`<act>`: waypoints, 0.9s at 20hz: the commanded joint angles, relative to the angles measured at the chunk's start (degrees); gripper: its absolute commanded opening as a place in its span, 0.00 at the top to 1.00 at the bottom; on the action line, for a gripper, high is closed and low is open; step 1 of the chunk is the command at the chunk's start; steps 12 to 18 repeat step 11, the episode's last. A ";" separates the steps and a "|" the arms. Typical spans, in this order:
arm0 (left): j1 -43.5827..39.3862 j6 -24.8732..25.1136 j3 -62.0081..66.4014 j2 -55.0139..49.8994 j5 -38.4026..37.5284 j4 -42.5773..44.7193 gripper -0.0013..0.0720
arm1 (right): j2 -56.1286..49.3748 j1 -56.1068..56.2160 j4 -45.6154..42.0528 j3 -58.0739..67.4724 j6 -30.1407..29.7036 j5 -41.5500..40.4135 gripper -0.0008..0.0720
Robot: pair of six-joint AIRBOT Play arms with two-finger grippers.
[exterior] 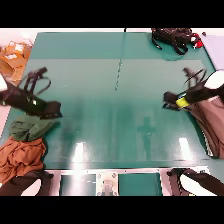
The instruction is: Fold the shirts.
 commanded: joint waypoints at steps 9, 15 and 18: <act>-0.02 -0.26 -7.04 3.78 4.04 5.27 0.96 | 3.65 9.75 2.14 -7.87 -0.24 -6.19 0.97; -0.02 -0.24 -7.04 3.78 4.13 5.29 0.96 | 3.65 9.75 2.14 -7.87 -0.24 -6.19 0.97; -0.02 -0.24 -7.04 3.78 4.13 5.29 0.96 | 3.65 9.75 2.14 -7.87 -0.24 -6.19 0.97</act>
